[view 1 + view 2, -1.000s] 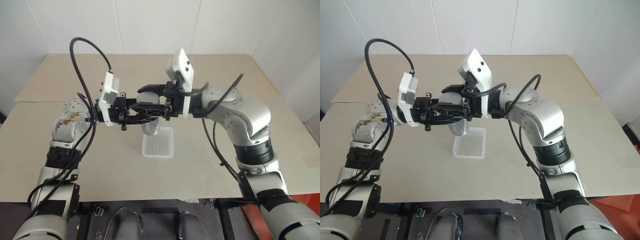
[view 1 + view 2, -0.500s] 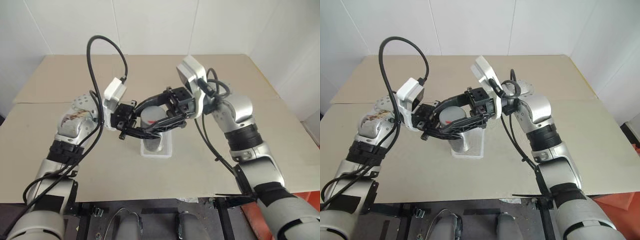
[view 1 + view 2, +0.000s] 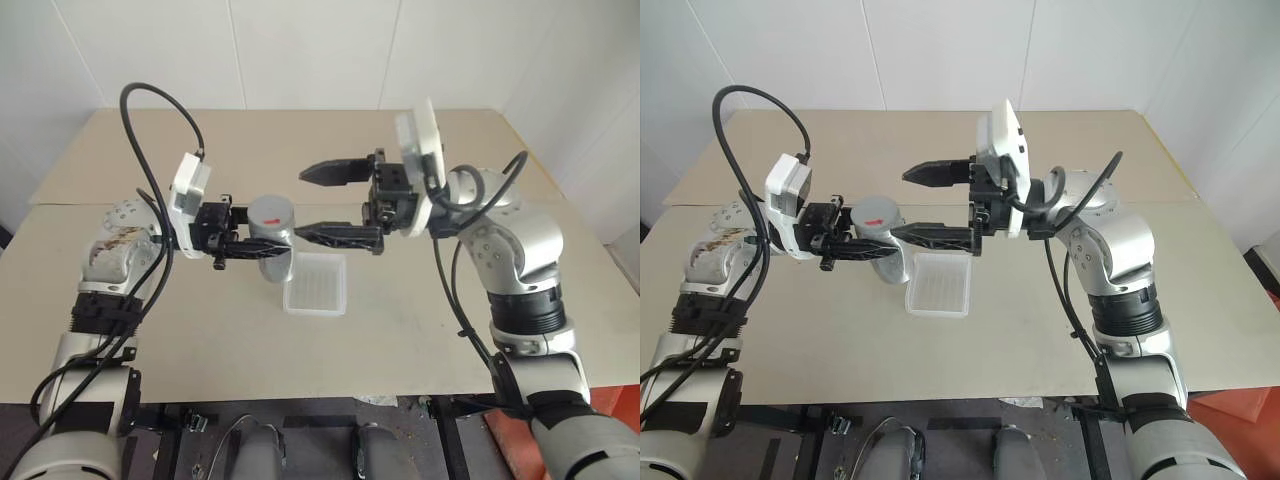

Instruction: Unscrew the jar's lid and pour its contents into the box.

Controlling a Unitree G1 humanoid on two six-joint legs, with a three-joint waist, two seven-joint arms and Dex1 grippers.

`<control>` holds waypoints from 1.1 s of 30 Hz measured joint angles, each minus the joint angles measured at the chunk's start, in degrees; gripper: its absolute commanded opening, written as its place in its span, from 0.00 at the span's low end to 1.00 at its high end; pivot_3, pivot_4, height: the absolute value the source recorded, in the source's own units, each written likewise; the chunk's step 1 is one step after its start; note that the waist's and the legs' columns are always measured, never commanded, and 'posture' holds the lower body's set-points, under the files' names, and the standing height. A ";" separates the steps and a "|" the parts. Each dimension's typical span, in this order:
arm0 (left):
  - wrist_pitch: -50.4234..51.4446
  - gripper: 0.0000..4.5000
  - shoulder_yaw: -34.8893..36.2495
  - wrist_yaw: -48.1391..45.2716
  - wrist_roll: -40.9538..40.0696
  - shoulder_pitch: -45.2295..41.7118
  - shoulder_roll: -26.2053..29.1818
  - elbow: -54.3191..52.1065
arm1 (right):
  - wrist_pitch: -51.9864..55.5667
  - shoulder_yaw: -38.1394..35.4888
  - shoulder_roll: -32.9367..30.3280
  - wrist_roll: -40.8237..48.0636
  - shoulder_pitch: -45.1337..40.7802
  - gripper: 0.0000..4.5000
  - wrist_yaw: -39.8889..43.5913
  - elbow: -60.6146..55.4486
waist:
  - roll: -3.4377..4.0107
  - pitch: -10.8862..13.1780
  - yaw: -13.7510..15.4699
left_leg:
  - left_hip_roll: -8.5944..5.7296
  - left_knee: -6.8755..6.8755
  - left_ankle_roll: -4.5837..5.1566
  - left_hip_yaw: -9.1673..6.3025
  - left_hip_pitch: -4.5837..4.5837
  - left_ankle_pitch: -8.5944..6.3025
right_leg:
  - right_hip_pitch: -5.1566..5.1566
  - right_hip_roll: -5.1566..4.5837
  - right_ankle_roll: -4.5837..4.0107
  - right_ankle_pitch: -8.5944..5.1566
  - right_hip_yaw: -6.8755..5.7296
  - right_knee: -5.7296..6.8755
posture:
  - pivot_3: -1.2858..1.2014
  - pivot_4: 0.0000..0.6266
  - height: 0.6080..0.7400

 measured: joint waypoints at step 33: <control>2.75 0.45 2.47 1.95 0.82 2.82 -0.55 -3.60 | 0.79 4.75 3.88 -3.59 -1.18 0.99 -3.98 6.16 | 0.00 0.00 0.17 | -0.02 0.01 0.00 0.00 -0.04 0.00 | 0.02 -0.03 0.00 0.00 0.00 -0.04 | 0.52 0.24 1.00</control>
